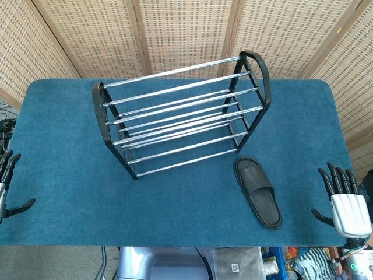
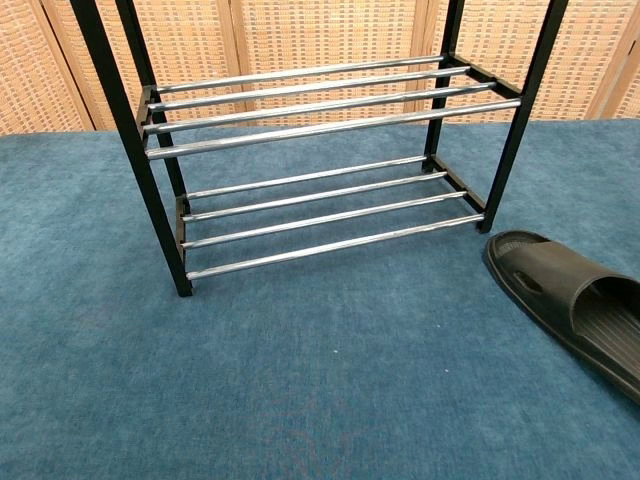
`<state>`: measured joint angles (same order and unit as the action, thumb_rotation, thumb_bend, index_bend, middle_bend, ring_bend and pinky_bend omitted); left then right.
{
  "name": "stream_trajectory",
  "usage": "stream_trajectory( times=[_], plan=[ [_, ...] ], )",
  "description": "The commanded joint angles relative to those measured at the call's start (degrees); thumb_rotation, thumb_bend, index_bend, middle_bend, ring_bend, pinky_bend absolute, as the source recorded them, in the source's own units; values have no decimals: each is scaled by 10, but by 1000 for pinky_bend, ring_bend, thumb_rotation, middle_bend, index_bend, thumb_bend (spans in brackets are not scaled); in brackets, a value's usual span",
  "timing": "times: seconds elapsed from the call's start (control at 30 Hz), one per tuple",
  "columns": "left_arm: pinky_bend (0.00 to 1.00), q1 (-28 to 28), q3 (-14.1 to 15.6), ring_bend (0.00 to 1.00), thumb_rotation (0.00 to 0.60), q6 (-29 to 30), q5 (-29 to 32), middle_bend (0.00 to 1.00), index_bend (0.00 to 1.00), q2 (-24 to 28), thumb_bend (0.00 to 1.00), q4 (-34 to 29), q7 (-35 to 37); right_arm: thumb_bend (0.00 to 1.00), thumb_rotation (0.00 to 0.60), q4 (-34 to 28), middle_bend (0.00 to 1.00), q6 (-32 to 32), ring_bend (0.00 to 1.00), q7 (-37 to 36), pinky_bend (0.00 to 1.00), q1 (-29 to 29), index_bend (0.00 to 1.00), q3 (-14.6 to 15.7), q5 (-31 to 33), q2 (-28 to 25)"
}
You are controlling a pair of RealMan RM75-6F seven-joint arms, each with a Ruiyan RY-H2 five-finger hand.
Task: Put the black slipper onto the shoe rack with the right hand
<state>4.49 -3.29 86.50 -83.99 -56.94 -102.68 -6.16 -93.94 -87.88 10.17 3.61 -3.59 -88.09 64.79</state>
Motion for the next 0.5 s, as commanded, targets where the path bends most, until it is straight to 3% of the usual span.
stream_trajectory(
  times=[0.03,0.23,0.27,0.3,0.4,0.5],
  plan=[
    [0,0,0,0,600,0,0,0,0,0,124,0,0,0,600,-1,0,1,0,0,0,0,69,1,-1,-1],
    [0,-2,1,0,600,2,-2,0,0,-1,125,-1,-1,4,600,-3,0,16,0,0,0,4,69,10,-7,-3],
    [0,-2,1,0,600,3,-2,0,0,0,125,-1,0,43,600,-5,0,22,0,-3,0,6,70,12,-9,-3],
    [0,-3,0,0,600,5,-3,0,0,1,125,-2,1,89,600,-6,0,29,0,-6,0,10,73,14,-12,-4],
    [0,-4,-2,0,600,10,-3,0,0,4,125,-8,0,373,600,-5,13,72,0,-24,0,44,136,21,-47,-7],
    [0,-3,-4,0,600,10,-2,0,0,8,125,-14,-3,538,600,-1,74,122,0,-58,0,83,224,24,-73,-12]
  ],
)
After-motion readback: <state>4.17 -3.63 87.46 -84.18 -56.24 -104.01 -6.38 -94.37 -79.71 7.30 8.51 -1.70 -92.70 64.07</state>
